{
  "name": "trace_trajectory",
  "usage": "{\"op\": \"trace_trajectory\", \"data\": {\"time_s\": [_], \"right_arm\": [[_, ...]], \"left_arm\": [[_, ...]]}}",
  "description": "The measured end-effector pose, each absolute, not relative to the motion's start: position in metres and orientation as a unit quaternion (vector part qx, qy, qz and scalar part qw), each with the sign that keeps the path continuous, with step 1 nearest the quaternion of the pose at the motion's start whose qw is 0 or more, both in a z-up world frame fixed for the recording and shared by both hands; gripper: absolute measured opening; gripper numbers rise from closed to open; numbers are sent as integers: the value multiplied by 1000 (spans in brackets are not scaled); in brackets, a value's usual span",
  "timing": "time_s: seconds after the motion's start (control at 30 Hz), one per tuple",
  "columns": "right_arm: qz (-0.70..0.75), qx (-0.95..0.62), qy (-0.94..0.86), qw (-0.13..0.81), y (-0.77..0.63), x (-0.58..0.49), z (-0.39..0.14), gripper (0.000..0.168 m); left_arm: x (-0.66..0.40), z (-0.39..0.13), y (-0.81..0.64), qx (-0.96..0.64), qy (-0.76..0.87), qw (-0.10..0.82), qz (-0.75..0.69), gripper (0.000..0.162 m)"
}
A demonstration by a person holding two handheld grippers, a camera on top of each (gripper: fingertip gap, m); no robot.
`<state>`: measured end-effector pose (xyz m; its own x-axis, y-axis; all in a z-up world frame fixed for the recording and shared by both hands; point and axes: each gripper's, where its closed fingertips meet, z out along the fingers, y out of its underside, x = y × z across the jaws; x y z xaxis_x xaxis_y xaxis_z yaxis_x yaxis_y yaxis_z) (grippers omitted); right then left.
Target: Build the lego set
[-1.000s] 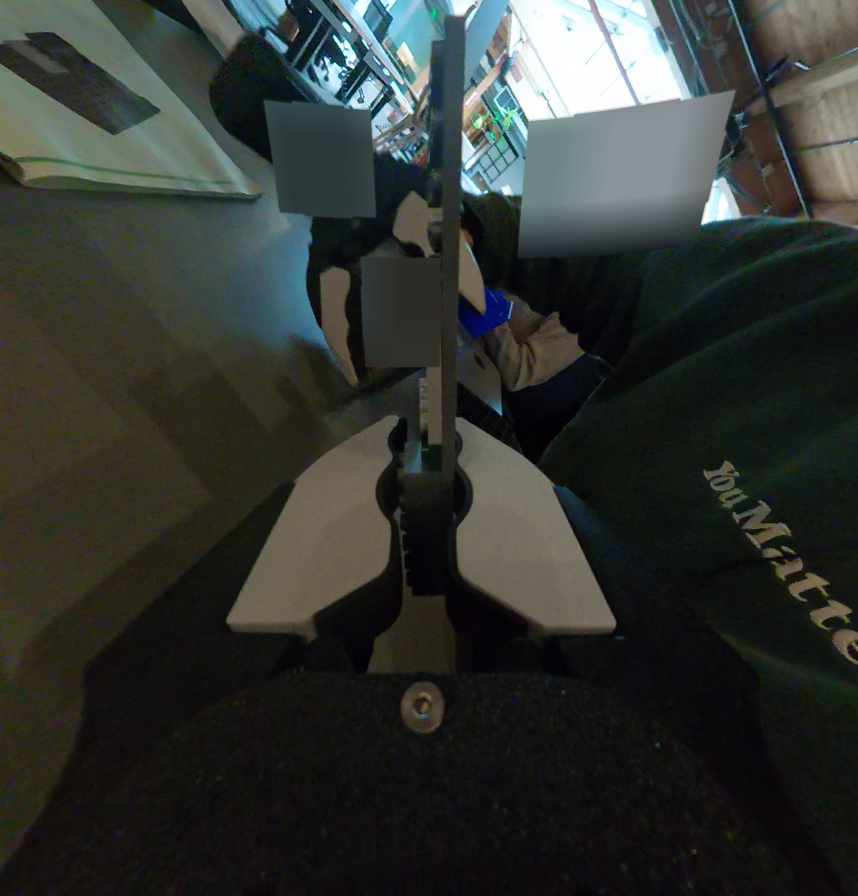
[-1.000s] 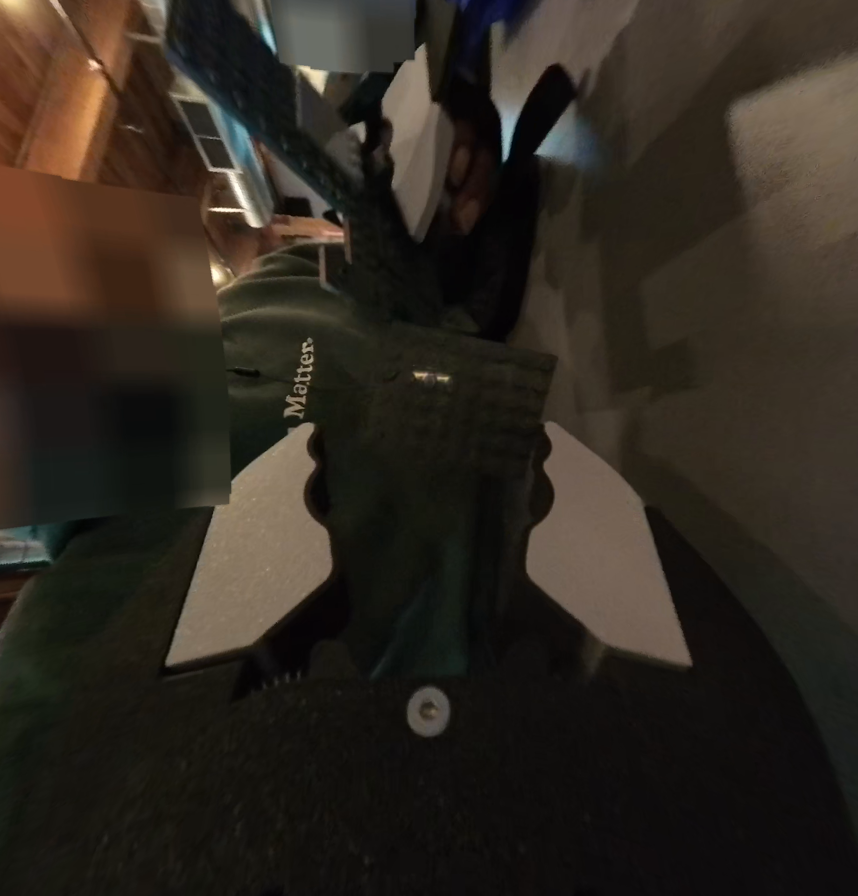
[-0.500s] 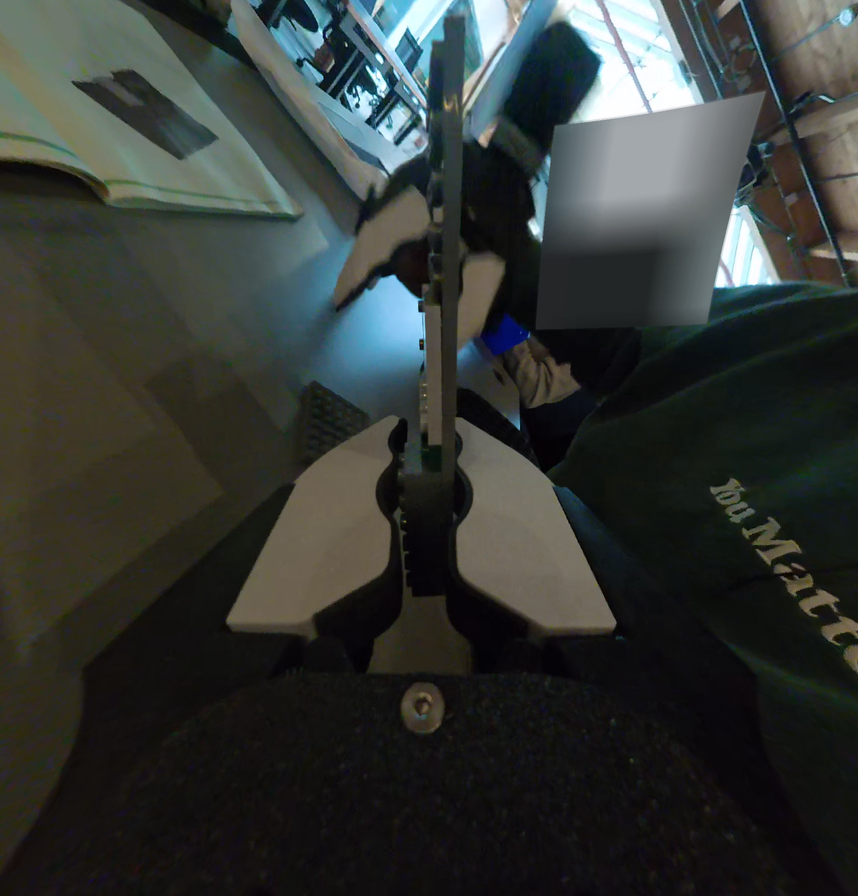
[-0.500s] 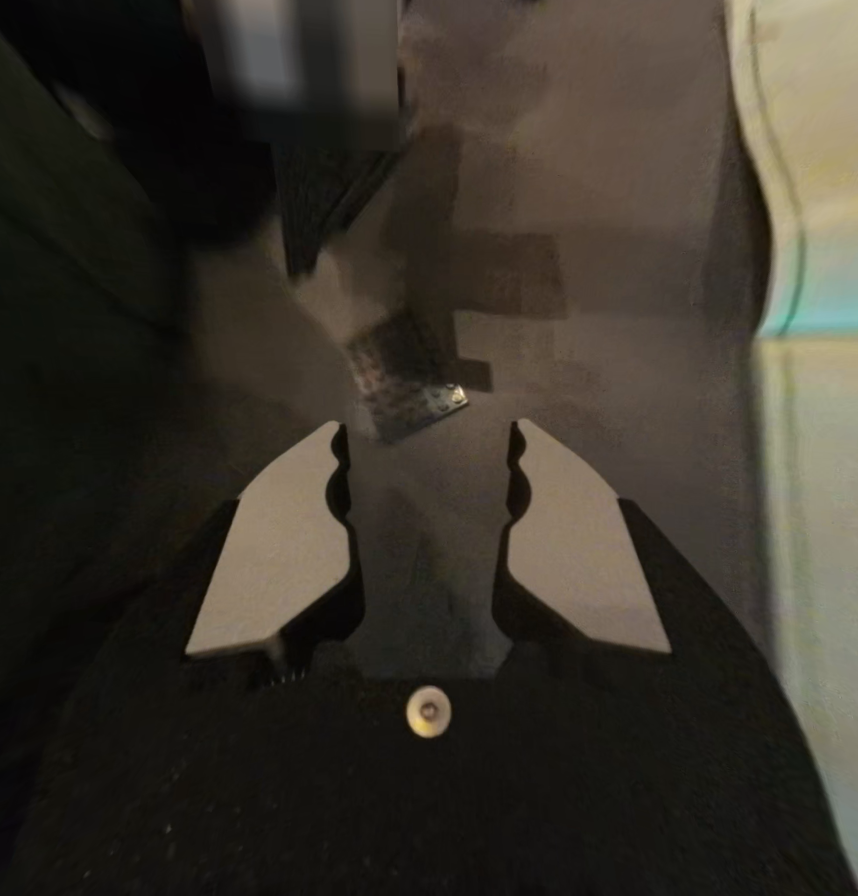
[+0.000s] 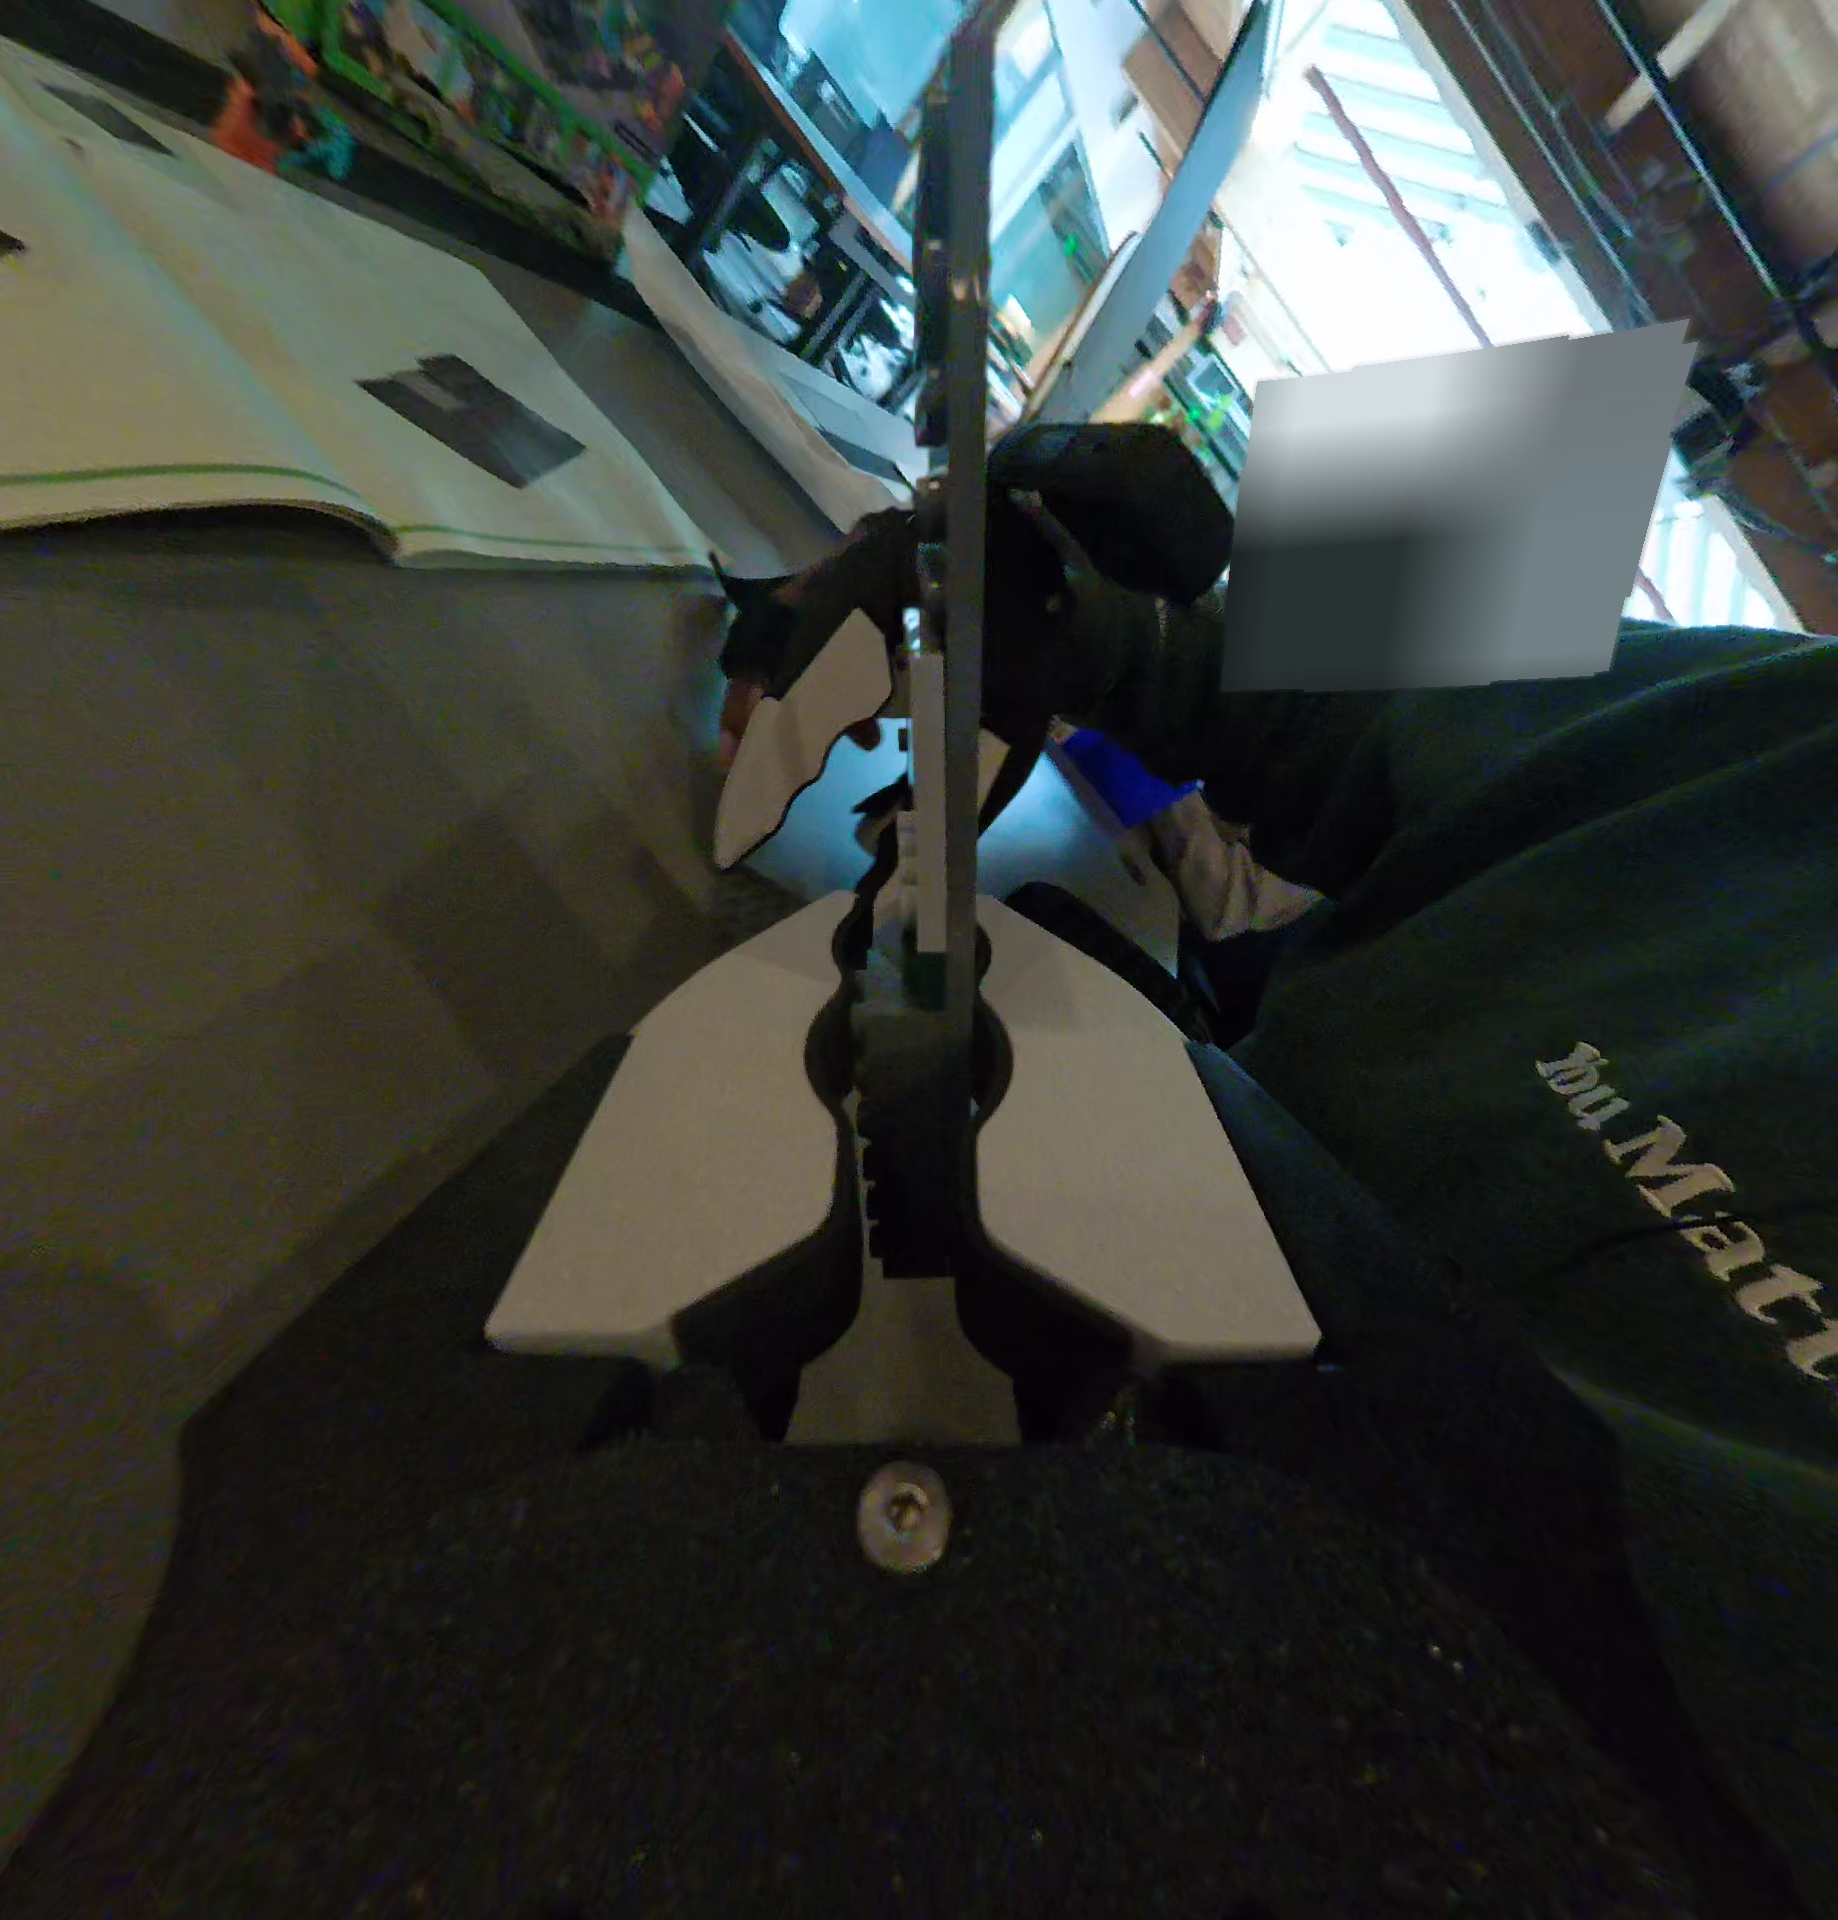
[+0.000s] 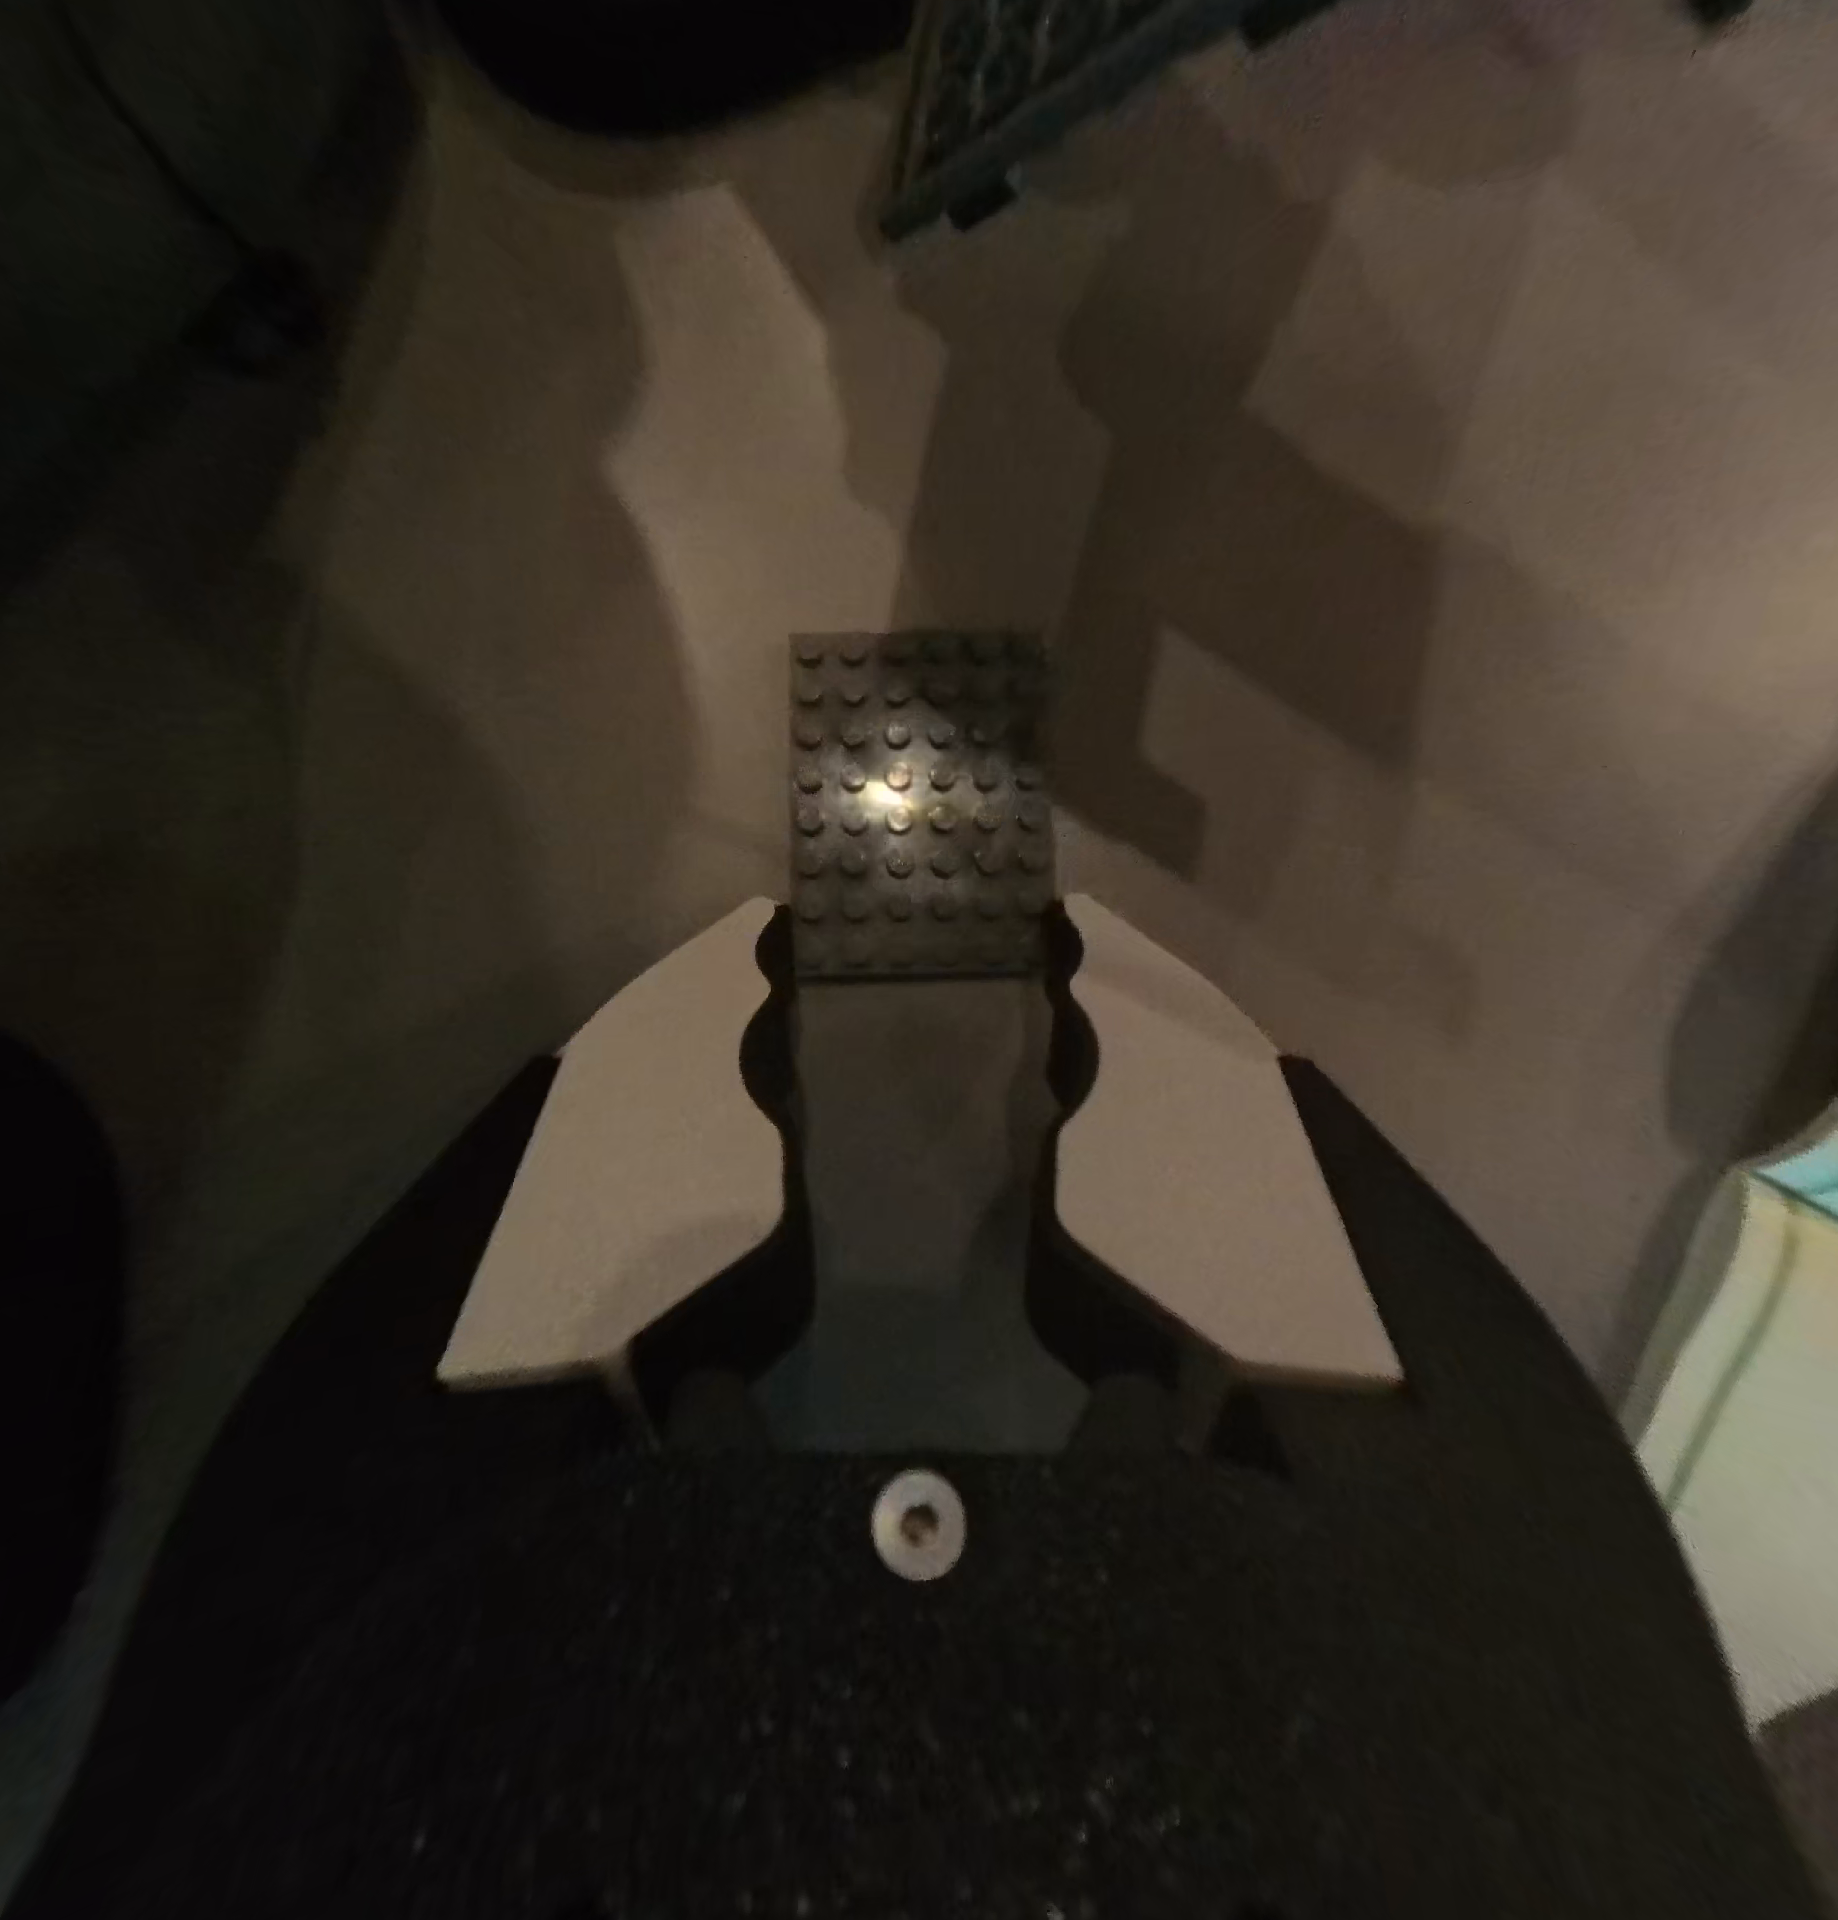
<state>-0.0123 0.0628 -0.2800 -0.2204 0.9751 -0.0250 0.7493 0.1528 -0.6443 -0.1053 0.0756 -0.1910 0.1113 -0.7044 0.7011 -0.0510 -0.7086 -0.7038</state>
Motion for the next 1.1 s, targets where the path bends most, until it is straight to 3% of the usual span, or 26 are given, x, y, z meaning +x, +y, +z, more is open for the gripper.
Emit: {"op": "trace_trajectory", "data": {"time_s": [0.03, 0.07, 0.1, 0.27, 0.4, 0.47, 0.67, 0.83, 1.1], "right_arm": [[292, -601, -717, 198, 64, -13, -275, 39], [320, -616, -693, 193, 65, -16, -266, 11], [349, -633, -667, 179, 65, -17, -259, 4], [448, -727, -512, 94, 75, -16, -242, 0], [462, -734, -483, 120, 83, -17, -234, 0], [397, -725, -537, 168, 88, -11, -246, 0], [225, -640, -695, 239, 78, -23, -276, 67], [195, -560, -768, 241, 64, -38, -280, 78], [236, -508, -817, 138, 77, -33, -285, 56]], "left_arm": [[-108, -191, 77, -697, 269, 273, -606, 14], [-110, -191, 77, -698, 266, 277, -604, 14], [-113, -191, 78, -699, 263, 277, -604, 14], [-118, -194, 80, -701, 259, 275, -605, 15], [-116, -194, 80, -698, 263, 274, -608, 15], [-116, -195, 80, -696, 264, 274, -609, 14], [-115, -196, 80, -696, 264, 273, -610, 14], [-117, -198, 82, -702, 261, 277, -603, 14], [-116, -194, 80, -699, 264, 284, -601, 14]]}}
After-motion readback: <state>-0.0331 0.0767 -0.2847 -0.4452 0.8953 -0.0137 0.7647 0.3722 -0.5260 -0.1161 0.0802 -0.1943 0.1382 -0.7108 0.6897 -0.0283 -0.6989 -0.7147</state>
